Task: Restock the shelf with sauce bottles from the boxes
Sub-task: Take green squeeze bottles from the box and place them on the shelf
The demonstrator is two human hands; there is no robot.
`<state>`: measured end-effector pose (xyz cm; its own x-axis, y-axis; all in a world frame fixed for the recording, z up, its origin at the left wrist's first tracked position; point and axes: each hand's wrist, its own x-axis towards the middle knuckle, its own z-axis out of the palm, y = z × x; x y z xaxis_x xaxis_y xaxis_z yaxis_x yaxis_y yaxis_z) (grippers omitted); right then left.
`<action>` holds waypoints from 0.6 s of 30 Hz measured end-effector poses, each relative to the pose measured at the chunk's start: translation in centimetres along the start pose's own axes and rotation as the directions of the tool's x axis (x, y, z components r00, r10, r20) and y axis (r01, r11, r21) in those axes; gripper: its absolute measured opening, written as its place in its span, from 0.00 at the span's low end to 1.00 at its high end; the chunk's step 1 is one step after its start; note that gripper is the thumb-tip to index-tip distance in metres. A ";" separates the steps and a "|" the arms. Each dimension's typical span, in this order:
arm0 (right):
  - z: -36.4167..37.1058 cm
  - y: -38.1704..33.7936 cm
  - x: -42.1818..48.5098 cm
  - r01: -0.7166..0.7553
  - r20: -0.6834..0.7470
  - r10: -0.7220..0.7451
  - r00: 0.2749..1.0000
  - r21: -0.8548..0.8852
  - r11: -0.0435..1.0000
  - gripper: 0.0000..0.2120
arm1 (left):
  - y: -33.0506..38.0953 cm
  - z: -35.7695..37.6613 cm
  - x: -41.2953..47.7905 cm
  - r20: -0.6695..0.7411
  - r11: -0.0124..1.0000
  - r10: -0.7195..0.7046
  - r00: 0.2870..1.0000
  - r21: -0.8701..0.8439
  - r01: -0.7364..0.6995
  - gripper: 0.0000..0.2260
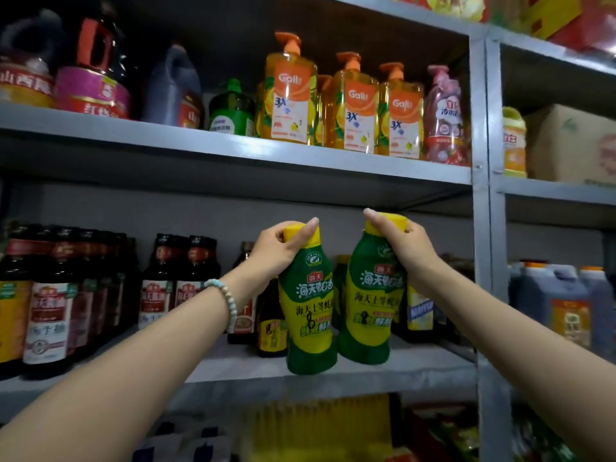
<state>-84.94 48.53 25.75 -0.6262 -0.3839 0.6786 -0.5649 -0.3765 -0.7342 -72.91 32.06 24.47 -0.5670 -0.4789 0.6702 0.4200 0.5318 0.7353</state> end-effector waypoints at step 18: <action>-2.2 12.0 7.8 -0.179 0.211 0.160 0.964 0.076 0.981 0.15 | -7.9 4.1 4.9 -0.097 0.971 -0.099 0.990 0.210 0.117 0.15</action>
<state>-97.84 42.87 22.17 -0.5808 -0.6084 0.5409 -0.4006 -0.3648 -0.8405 -81.90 28.36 21.54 -0.5342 -0.5945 0.6011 0.1922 0.6070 0.7711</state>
